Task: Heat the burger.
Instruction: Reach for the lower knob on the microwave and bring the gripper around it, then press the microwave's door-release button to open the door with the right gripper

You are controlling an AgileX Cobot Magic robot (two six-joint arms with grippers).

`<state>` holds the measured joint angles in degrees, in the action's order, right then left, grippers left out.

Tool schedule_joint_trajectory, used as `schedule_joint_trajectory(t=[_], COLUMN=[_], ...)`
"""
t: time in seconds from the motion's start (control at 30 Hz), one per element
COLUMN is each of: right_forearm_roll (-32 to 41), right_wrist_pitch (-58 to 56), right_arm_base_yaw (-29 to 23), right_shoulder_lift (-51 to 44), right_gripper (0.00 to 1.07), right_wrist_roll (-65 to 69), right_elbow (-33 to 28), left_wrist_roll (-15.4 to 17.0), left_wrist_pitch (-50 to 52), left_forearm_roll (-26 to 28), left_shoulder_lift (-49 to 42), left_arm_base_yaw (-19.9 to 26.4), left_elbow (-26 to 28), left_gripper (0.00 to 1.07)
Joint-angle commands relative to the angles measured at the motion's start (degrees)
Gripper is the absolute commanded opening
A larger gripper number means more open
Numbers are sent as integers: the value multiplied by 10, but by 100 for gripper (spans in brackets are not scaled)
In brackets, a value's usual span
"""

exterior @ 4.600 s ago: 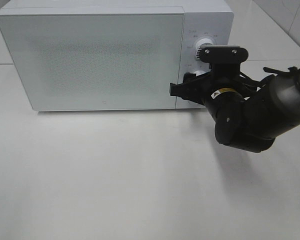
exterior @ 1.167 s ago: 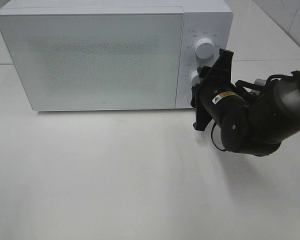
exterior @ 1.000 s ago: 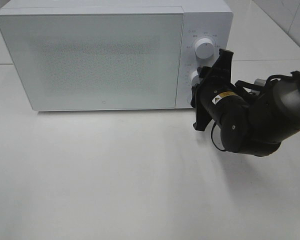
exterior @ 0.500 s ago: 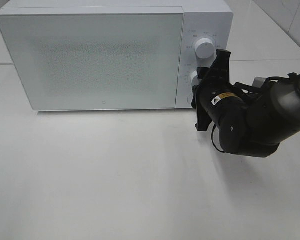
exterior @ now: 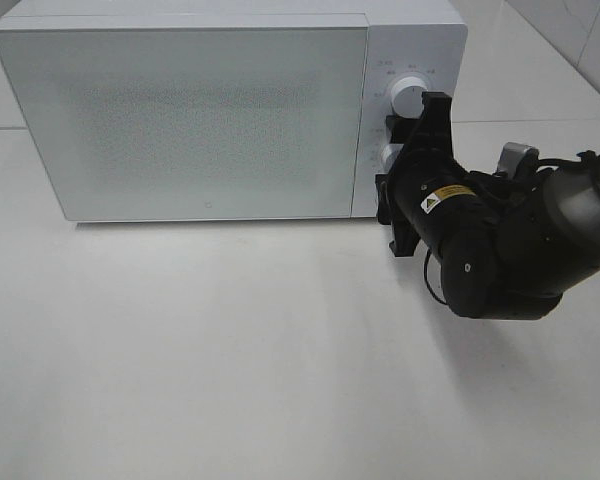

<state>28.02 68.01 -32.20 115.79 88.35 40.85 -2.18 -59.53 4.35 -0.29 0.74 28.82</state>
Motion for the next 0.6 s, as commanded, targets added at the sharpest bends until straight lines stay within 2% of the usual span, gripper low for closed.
schedule_joint_trajectory(t=[0.03, 0.2, 0.4, 0.6], right_forearm_roll=[-19, -39, -41, -63], right_wrist_pitch=[45, 2, -65, -221], right_arm_base_yaw=[-2, -2, -2, -1], right_shoulder_lift=[-10, -26, -76, -133], right_gripper=[71, 71, 71, 71], right_wrist_roll=[-16, -39, -136, -310], right_elbow=[-14, -40, -67, -72], left_wrist_roll=[1, 1, 1, 1], left_wrist_pitch=[1, 1, 1, 1], left_forearm_roll=[1, 1, 1, 1], left_shoulder_lift=[-11, -11, -11, -11], left_arm_base_yaw=[0, 0, 0, 0], left_elbow=[-2, -2, -2, -2], left_gripper=[100, 100, 100, 100])
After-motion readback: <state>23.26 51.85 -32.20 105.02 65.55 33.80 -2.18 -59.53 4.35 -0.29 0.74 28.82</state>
